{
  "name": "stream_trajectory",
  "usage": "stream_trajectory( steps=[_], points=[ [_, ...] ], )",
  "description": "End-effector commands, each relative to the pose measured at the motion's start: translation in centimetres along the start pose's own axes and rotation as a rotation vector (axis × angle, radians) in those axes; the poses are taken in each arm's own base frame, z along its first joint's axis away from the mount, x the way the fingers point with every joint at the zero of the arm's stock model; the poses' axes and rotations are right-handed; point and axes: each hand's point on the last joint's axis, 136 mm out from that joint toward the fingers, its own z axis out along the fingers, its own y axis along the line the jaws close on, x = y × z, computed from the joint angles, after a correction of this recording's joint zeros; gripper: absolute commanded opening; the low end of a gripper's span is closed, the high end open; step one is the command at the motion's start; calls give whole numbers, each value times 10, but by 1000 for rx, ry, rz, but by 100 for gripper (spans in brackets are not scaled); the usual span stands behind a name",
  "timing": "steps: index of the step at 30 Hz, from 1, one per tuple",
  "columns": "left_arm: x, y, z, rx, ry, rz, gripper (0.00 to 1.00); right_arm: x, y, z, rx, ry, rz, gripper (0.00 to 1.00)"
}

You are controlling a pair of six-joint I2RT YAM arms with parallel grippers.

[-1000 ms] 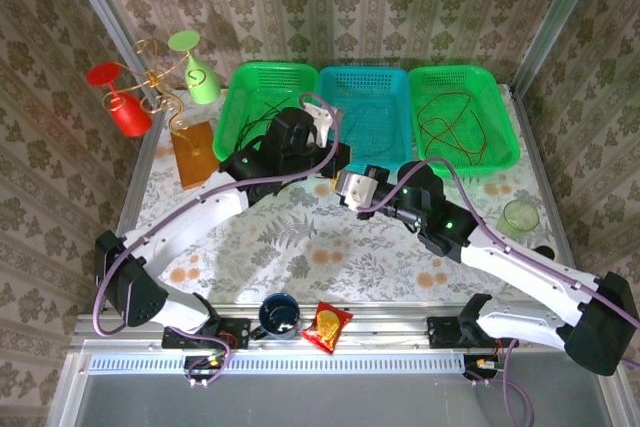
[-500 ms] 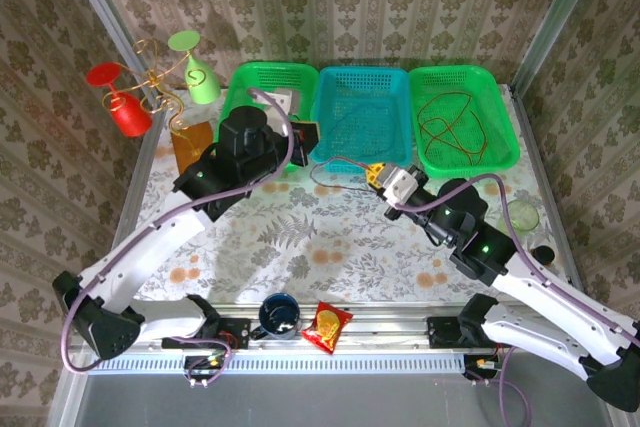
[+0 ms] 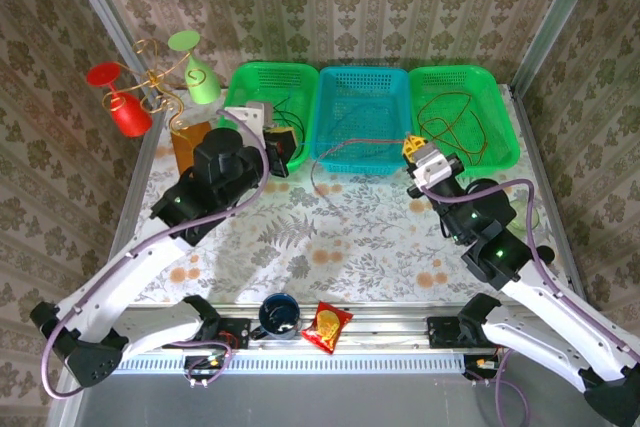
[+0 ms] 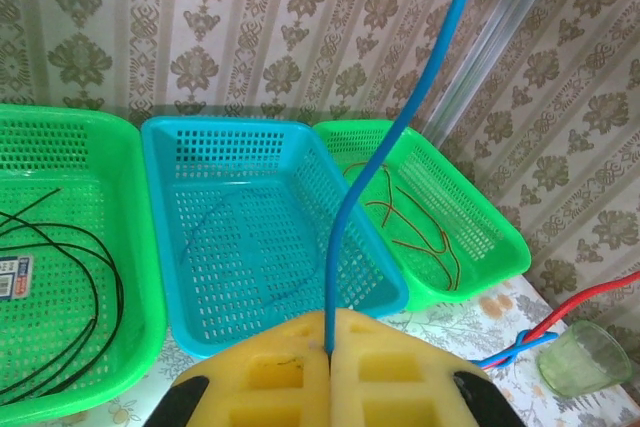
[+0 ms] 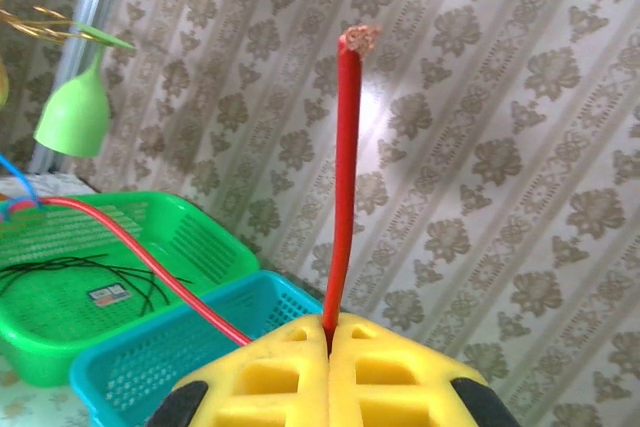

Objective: Untangle the cables

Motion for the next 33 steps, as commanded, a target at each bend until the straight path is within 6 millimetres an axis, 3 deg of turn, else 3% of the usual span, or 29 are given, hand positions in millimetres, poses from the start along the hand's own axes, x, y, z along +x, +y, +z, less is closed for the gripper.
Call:
stream_trajectory(
  steps=[1, 7, 28, 32, 33],
  points=[
    [-4, 18, -13, -70, -26, 23, 0, -12, -37, -10, 135, -15, -14, 0],
    [0, 35, -22, -92, -19, -8, 0, -9, -56, -19, 185, 7, -19, 0],
    [19, 87, -51, -216, 47, -60, 0, 25, -88, -28, 288, 115, -53, 0],
    [26, 95, -57, -232, 65, -68, 0, 30, -107, -32, 391, 119, -20, 0],
    [26, 105, -60, -264, 64, -74, 0, 32, -112, -33, 421, 123, -11, 0]
  ],
)
